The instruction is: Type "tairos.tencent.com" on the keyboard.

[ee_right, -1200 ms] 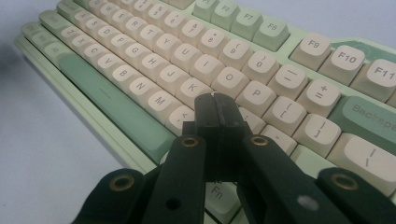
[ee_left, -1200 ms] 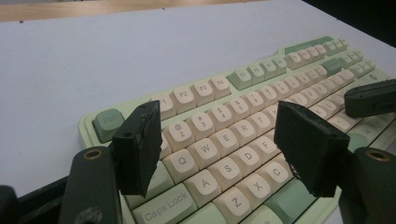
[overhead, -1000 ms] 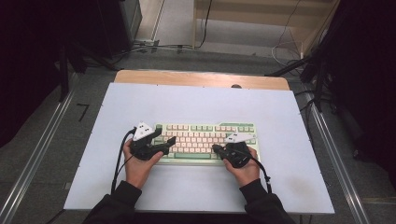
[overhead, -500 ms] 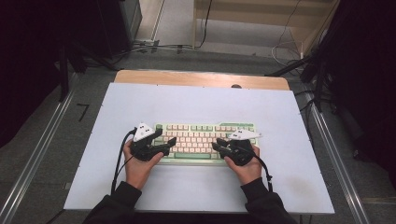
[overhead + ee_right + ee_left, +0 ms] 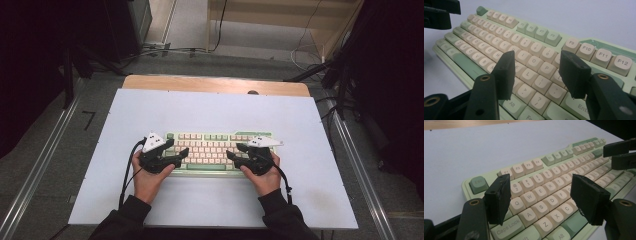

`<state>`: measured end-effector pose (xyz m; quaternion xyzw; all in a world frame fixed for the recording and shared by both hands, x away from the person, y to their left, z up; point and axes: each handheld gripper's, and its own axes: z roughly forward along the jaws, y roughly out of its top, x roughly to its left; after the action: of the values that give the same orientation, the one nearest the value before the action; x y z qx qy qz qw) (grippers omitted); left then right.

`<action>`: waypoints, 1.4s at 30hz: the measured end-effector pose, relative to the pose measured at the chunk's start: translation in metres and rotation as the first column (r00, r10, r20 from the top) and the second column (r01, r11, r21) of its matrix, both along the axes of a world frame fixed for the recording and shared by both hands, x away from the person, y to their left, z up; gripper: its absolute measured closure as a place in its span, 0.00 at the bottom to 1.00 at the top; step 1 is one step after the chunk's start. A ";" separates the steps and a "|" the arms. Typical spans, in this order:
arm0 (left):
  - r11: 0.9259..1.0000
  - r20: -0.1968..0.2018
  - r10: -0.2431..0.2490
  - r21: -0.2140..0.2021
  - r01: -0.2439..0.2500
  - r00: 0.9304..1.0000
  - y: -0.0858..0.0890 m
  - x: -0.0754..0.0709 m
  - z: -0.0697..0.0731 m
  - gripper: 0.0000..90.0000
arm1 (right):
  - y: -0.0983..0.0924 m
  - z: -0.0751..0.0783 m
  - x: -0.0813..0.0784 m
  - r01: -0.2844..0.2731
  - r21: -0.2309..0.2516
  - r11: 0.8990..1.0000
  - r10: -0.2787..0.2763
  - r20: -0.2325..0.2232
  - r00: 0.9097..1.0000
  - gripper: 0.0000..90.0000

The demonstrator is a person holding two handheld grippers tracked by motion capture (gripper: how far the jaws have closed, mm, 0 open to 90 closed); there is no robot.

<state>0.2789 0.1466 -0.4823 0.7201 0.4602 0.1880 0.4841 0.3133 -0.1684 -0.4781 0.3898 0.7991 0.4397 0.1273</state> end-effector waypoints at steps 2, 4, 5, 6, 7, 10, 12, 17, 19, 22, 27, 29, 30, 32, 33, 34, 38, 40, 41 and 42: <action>1.000 -0.001 -0.012 -0.001 0.012 1.000 0.000 -0.001 0.000 0.42 | 0.000 0.000 0.000 0.000 0.001 1.000 0.000 0.000 1.000 0.50; 1.000 -0.003 -0.020 -0.004 0.020 1.000 -0.001 -0.001 0.000 0.45 | 0.001 -0.001 0.001 -0.001 -0.002 1.000 0.001 0.001 1.000 0.50; 1.000 -0.005 -0.029 -0.006 0.028 1.000 -0.001 -0.001 0.000 0.48 | 0.001 -0.001 0.001 0.000 -0.001 1.000 0.000 0.000 1.000 0.50; 0.999 -0.005 -0.037 -0.007 0.037 0.999 -0.002 -0.002 0.000 0.50 | 0.001 -0.001 0.001 0.001 -0.001 1.000 -0.001 -0.001 1.000 0.50; 0.999 -0.005 -0.043 -0.006 0.043 0.999 -0.002 -0.002 0.000 0.52 | 0.001 -0.001 0.001 0.002 -0.001 1.000 -0.002 -0.002 1.000 0.50; 0.998 -0.011 -0.064 -0.010 0.064 0.998 -0.003 -0.003 0.000 0.61 | 0.002 0.000 0.002 -0.001 0.001 1.000 0.001 0.000 1.000 0.50; 0.997 -0.015 -0.080 -0.016 0.080 0.997 -0.004 -0.004 0.000 0.71 | 0.002 -0.001 0.002 0.001 0.000 1.000 -0.001 -0.001 1.000 0.50; 0.994 -0.025 -0.110 -0.011 0.110 0.994 -0.005 -0.004 -0.001 0.96 | 0.003 0.000 0.003 0.002 0.000 1.000 -0.002 -0.003 1.000 0.50; 0.993 -0.027 -0.116 -0.010 0.115 0.993 -0.007 -0.004 -0.001 1.00 | 0.003 -0.001 0.002 0.002 -0.002 1.000 -0.002 -0.003 1.000 0.50; 0.993 -0.024 -0.120 -0.011 0.120 0.992 -0.009 -0.002 0.000 1.00 | 0.004 -0.001 0.001 -0.003 -0.006 1.000 0.003 -0.006 1.000 0.50; 0.991 -0.035 -0.133 -0.013 0.132 0.991 -0.015 0.005 -0.002 1.00 | 0.004 -0.002 -0.002 -0.001 -0.007 1.000 0.001 -0.007 1.000 0.50; 0.991 -0.038 -0.134 -0.018 0.134 0.990 -0.018 0.009 -0.003 1.00 | 0.003 -0.002 -0.003 0.002 -0.006 1.000 -0.002 -0.007 1.000 0.50; 0.991 -0.040 -0.135 -0.023 0.134 0.990 -0.020 0.011 -0.003 1.00 | 0.002 -0.002 -0.003 0.003 -0.008 1.000 -0.003 -0.007 1.000 0.50; 0.990 -0.043 -0.142 -0.021 0.141 0.989 -0.026 0.015 -0.002 1.00 | 0.001 -0.001 -0.004 0.007 -0.004 1.000 -0.007 -0.004 1.000 0.50; 0.990 -0.040 -0.143 -0.020 0.142 0.989 -0.029 0.016 -0.002 1.00 | 0.000 -0.001 -0.004 0.009 -0.004 1.000 -0.009 -0.003 1.000 0.50; 0.989 -0.040 -0.147 -0.018 0.146 0.988 -0.031 0.018 -0.002 1.00 | 0.000 -0.001 -0.004 0.013 -0.003 1.000 -0.013 -0.004 1.000 0.50; 0.989 -0.045 -0.145 -0.003 0.145 0.988 -0.040 0.023 -0.004 1.00 | -0.002 -0.001 -0.004 0.016 0.000 1.000 -0.016 -0.001 1.000 0.50; 0.989 -0.046 -0.144 0.011 0.144 0.989 -0.044 0.025 -0.006 1.00 | -0.002 -0.001 -0.004 0.014 0.000 1.000 -0.014 -0.002 1.000 0.50; 0.989 -0.046 -0.145 0.017 0.146 0.988 -0.045 0.027 -0.006 1.00 | -0.002 0.000 -0.004 0.014 0.001 1.000 -0.014 -0.002 1.000 0.50; 0.989 -0.048 -0.143 0.021 0.144 0.989 -0.047 0.028 -0.007 1.00 | -0.001 0.000 -0.004 0.013 0.000 1.000 -0.013 -0.001 1.000 0.50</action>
<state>0.3065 0.0998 -0.4893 0.7612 0.4160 0.1414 0.4769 0.3093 -0.1697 -0.4784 0.3953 0.7965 0.4388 0.1296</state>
